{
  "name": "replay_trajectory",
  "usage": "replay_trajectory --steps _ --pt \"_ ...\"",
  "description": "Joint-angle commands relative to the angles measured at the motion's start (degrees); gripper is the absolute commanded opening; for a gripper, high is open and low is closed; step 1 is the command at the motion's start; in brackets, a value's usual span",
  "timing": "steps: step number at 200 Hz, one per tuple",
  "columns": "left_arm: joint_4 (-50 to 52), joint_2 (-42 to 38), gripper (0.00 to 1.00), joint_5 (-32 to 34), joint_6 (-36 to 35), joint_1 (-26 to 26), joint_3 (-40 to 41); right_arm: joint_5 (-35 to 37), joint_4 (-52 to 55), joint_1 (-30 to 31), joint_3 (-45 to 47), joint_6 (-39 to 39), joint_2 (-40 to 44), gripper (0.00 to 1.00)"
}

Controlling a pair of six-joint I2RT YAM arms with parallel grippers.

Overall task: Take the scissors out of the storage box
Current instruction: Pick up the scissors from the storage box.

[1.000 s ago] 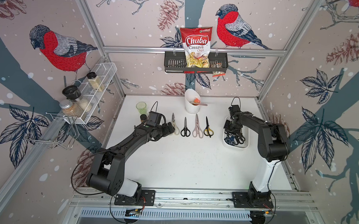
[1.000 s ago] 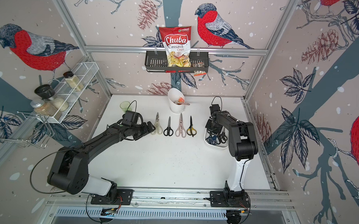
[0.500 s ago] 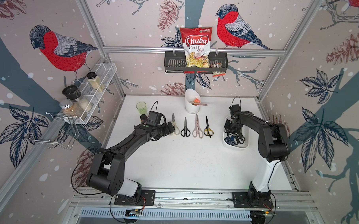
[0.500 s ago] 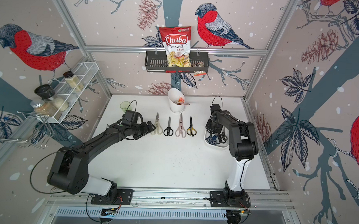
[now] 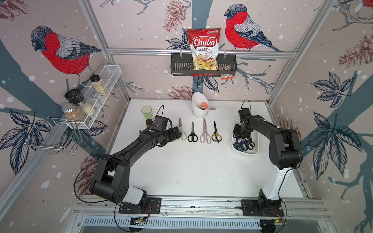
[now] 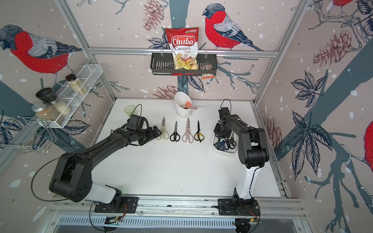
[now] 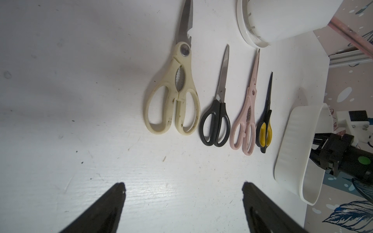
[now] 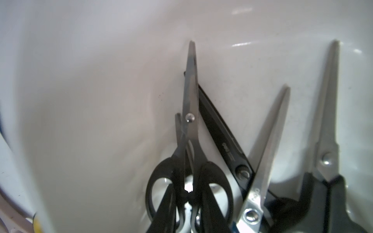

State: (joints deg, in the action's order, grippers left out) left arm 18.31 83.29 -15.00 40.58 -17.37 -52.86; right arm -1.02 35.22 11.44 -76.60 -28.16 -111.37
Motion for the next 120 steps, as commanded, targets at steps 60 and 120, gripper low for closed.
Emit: replay_trajectory --steps 60,120 --pt "-0.29 -0.32 0.94 0.33 0.04 0.08 0.07 1.31 5.21 -0.11 0.80 2.40 5.22 0.00" --pt "-1.20 0.77 0.94 -0.10 0.36 0.86 -0.72 -2.96 7.98 2.94 3.01 4.08 15.73 0.00"
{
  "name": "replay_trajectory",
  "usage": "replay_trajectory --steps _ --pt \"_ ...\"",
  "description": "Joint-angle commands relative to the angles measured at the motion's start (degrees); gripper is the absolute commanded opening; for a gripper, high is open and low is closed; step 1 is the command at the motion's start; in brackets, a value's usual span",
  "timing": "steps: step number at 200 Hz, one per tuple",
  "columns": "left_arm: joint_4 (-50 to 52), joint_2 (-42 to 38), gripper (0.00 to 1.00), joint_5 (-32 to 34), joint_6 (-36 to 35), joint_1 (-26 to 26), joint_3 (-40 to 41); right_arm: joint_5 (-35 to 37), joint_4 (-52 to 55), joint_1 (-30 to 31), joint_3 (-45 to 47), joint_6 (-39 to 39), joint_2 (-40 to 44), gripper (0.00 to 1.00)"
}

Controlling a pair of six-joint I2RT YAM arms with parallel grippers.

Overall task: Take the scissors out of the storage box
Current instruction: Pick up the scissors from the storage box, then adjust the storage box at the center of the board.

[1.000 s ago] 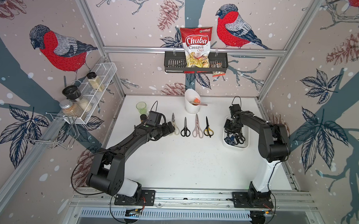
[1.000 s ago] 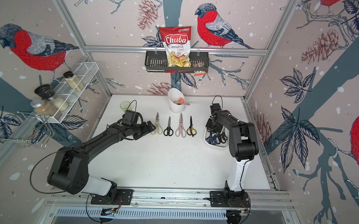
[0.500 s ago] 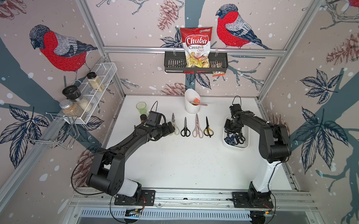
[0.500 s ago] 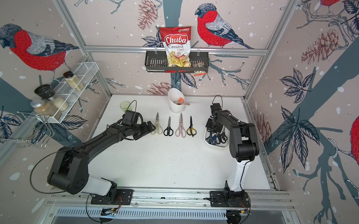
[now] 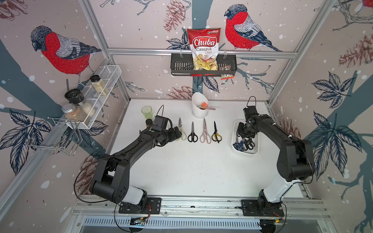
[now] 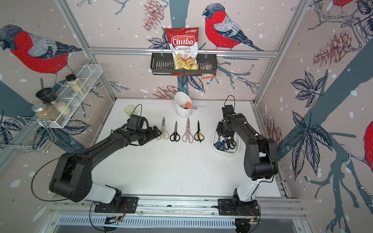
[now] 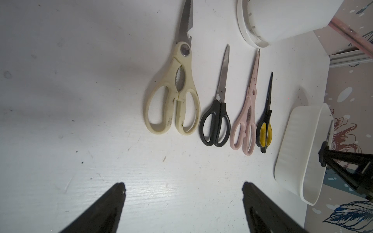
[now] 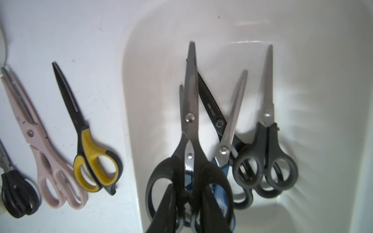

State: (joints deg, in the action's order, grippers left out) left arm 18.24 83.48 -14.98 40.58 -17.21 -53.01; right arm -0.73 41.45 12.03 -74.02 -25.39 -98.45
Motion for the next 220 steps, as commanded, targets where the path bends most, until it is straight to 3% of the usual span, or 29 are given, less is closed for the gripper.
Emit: replay_trajectory --steps 1,37,61,118,220 --pt "-1.21 0.60 0.94 -0.17 0.41 0.79 -0.59 -3.41 1.73 2.54 0.40 1.30 2.91 0.00" --pt "-1.86 1.33 0.94 -1.80 0.59 2.61 -1.11 -8.25 -1.63 11.03 -2.03 1.47 2.41 0.00" --pt "-1.55 0.55 0.94 -1.71 0.45 3.00 -0.91 -11.35 -4.12 13.18 -3.11 1.20 -1.50 0.00" --pt "-0.23 -3.65 0.94 -0.01 0.47 3.02 2.22 -14.17 -3.96 9.94 -4.67 4.92 -8.30 0.00" --pt "1.18 -7.20 0.95 1.23 0.74 3.06 3.98 -12.24 -3.22 1.73 1.46 9.31 -6.00 0.00"
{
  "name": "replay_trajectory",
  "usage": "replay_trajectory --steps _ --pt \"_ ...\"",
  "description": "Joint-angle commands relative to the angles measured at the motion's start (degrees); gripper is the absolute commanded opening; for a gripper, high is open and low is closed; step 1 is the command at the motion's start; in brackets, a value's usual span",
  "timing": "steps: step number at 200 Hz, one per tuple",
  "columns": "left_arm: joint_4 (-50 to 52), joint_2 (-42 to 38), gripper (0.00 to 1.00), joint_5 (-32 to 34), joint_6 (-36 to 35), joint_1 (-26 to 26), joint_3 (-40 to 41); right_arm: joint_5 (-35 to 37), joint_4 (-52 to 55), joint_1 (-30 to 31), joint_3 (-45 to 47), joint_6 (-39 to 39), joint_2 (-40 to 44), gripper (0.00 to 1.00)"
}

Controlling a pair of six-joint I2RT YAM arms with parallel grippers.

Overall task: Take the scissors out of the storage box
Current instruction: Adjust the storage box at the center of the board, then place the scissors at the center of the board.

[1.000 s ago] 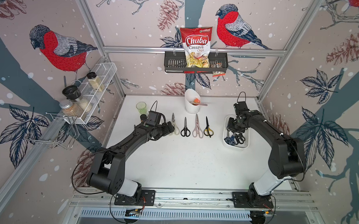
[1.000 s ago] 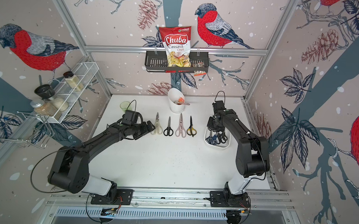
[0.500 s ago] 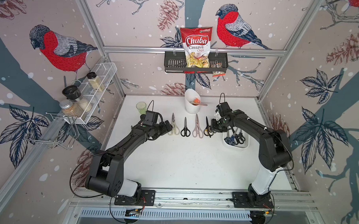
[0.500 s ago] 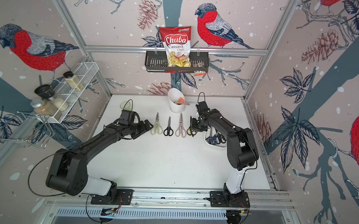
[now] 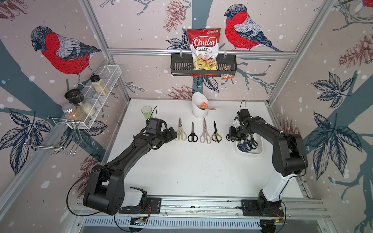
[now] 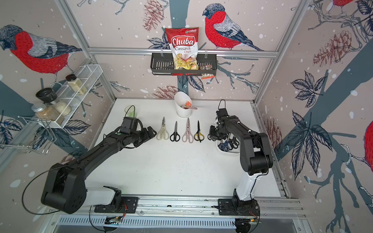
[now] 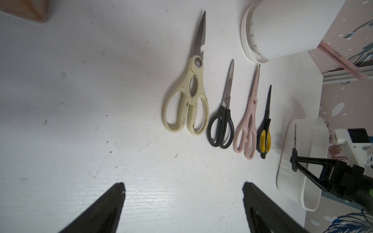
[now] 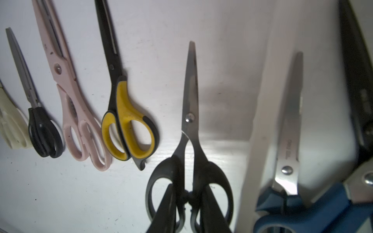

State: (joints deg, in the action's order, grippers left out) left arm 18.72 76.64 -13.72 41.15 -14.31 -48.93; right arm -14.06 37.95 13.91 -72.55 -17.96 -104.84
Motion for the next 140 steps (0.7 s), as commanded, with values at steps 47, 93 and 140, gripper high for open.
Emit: replay_trajectory --steps 47,93,140 --pt "0.50 -0.35 0.95 -0.30 0.34 0.07 -0.19 6.50 1.79 5.69 -6.30 4.08 -5.74 0.00" --pt "0.70 -1.83 0.95 0.09 0.51 0.08 1.06 12.36 3.02 7.21 -9.52 2.70 -9.44 0.00" --pt "0.70 -2.99 0.95 0.33 0.65 0.13 2.51 14.32 3.35 7.39 -9.54 2.99 -10.91 0.00"
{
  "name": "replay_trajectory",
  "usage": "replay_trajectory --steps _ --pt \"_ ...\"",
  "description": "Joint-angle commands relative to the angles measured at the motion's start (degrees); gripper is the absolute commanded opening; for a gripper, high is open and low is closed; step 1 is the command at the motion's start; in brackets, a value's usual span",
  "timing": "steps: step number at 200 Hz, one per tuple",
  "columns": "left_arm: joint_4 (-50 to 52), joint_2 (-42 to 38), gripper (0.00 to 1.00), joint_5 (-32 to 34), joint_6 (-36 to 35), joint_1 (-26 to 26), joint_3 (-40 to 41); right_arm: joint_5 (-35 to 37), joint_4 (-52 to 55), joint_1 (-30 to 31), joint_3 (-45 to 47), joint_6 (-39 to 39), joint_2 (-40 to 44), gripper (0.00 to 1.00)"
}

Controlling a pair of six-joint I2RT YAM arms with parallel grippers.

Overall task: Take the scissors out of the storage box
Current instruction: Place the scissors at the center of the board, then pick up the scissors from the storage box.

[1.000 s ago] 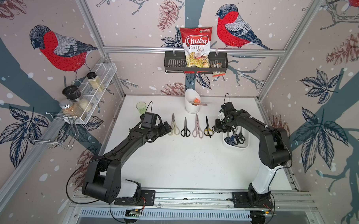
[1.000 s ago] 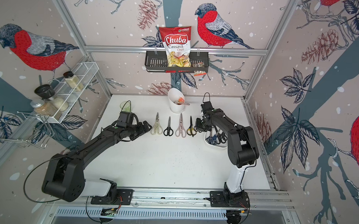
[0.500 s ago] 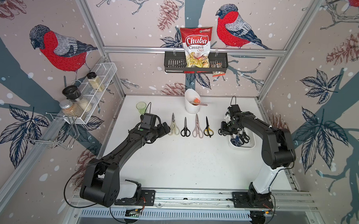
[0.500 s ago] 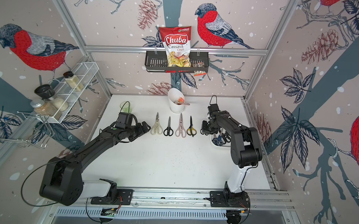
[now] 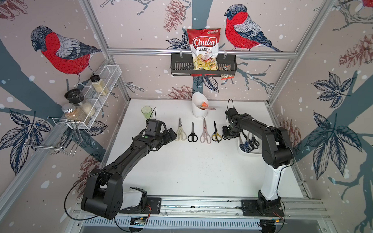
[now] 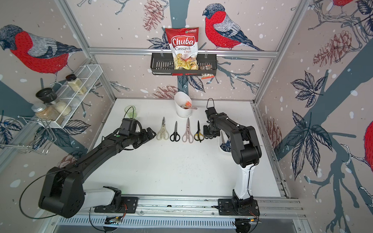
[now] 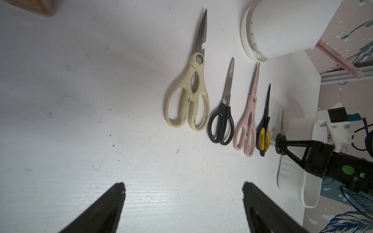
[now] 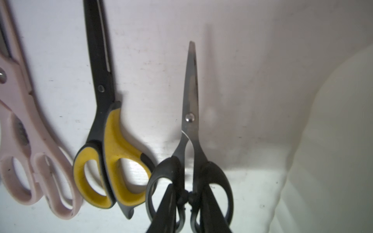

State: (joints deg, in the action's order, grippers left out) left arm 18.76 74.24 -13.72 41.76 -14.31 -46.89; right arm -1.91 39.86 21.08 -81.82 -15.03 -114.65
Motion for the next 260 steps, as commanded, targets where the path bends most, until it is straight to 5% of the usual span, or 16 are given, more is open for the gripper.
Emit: replay_trajectory --steps 1,62,101,129,192,260 --pt "0.66 -0.58 0.95 0.34 0.02 0.14 0.53 2.17 1.45 0.25 -0.27 0.03 -1.14 0.00" --pt "1.07 -1.11 0.95 0.80 -0.48 0.12 0.58 2.19 0.00 0.89 -1.05 -1.25 -2.97 0.00" --pt "1.01 -1.19 0.95 0.60 -0.59 0.10 0.79 2.55 0.42 1.15 -0.99 -2.06 -3.21 0.25" --pt "1.08 -1.29 0.95 0.53 -0.80 0.08 0.90 2.35 0.70 1.29 -1.46 -2.81 -1.45 0.32" --pt "0.43 -0.25 0.95 -1.19 -1.49 0.12 0.69 1.57 5.43 -0.25 -6.08 -4.55 6.55 0.36" --pt "-2.06 4.16 0.95 -2.90 -1.57 -2.00 -0.97 3.78 8.82 -11.24 2.37 -8.10 16.52 0.32"
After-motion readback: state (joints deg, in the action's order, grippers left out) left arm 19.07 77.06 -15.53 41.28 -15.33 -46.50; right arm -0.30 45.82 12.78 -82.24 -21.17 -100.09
